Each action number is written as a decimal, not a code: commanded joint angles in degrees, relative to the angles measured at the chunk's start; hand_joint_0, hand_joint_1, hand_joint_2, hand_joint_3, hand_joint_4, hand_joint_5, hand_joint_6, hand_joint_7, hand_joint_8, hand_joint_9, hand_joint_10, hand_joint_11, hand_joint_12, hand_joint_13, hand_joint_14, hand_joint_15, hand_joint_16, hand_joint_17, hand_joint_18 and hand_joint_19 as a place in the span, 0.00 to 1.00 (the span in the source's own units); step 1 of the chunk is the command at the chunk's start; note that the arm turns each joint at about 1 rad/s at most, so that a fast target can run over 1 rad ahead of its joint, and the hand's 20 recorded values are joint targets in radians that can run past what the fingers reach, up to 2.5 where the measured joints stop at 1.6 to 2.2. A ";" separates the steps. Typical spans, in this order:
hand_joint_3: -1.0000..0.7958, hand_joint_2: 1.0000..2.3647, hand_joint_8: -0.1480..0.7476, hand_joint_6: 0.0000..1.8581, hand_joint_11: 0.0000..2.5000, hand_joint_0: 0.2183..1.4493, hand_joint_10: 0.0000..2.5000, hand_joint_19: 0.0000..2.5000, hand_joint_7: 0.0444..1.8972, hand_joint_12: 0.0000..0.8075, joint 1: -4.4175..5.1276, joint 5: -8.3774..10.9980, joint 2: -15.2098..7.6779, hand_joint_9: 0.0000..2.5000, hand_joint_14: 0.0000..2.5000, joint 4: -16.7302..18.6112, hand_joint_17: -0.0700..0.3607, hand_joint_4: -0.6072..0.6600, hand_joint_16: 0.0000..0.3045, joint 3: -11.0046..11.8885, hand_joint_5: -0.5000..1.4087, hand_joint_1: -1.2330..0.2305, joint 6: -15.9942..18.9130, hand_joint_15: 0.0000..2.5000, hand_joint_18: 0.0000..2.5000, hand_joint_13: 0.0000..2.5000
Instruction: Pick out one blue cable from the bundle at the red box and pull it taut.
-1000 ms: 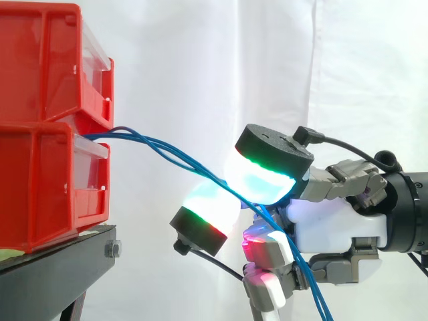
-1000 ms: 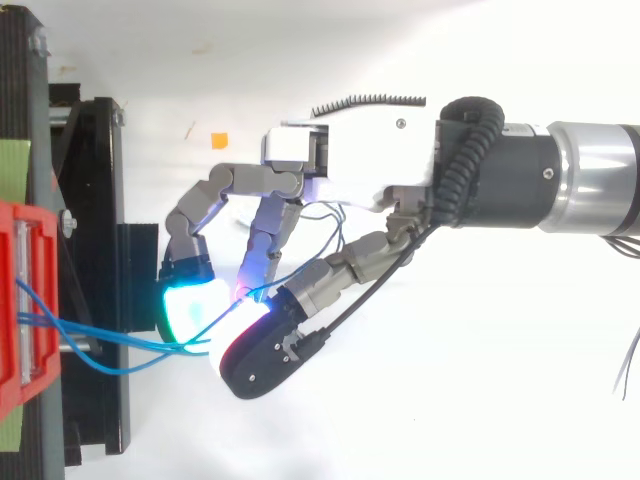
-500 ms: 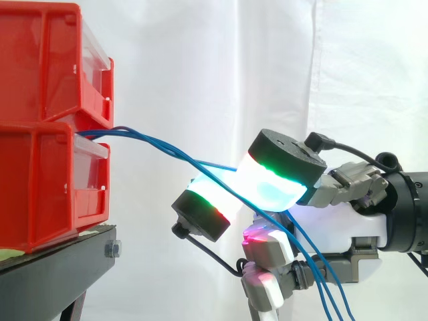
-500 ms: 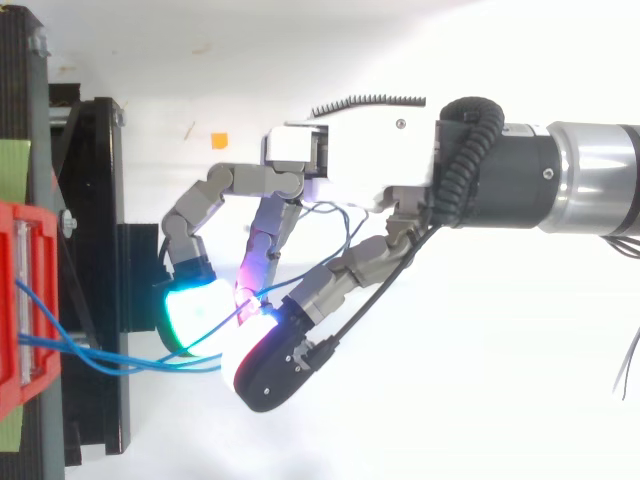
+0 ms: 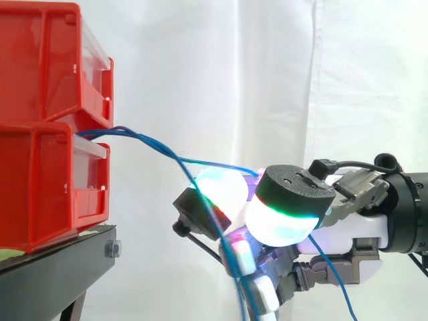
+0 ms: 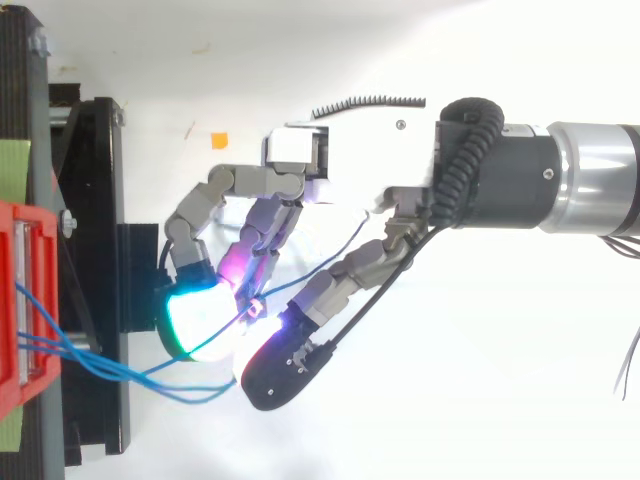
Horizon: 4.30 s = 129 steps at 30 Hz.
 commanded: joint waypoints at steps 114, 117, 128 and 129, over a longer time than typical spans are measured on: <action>0.49 0.02 0.52 0.49 0.30 0.32 0.01 0.22 0.57 0.48 1.50 2.19 6.94 0.58 0.01 -16.74 0.44 0.43 0.17 0.00 0.23 0.31 -3.87 0.24 0.41 0.48; 0.49 0.02 0.52 0.49 0.30 0.32 0.01 0.22 0.57 0.48 1.50 2.10 7.03 0.58 0.01 -16.74 0.44 0.43 0.18 -0.09 0.23 0.31 -3.87 0.24 0.41 0.48; 0.49 0.02 0.52 0.49 0.30 0.32 0.01 0.22 0.57 0.48 1.50 2.10 7.03 0.58 0.01 -16.74 0.44 0.43 0.18 -0.09 0.23 0.31 -3.87 0.24 0.41 0.48; 0.49 0.02 0.52 0.49 0.31 0.32 0.01 0.22 0.56 0.48 1.42 2.10 6.94 0.58 0.01 -16.74 0.44 0.43 0.18 0.00 0.23 0.31 -3.87 0.24 0.41 0.48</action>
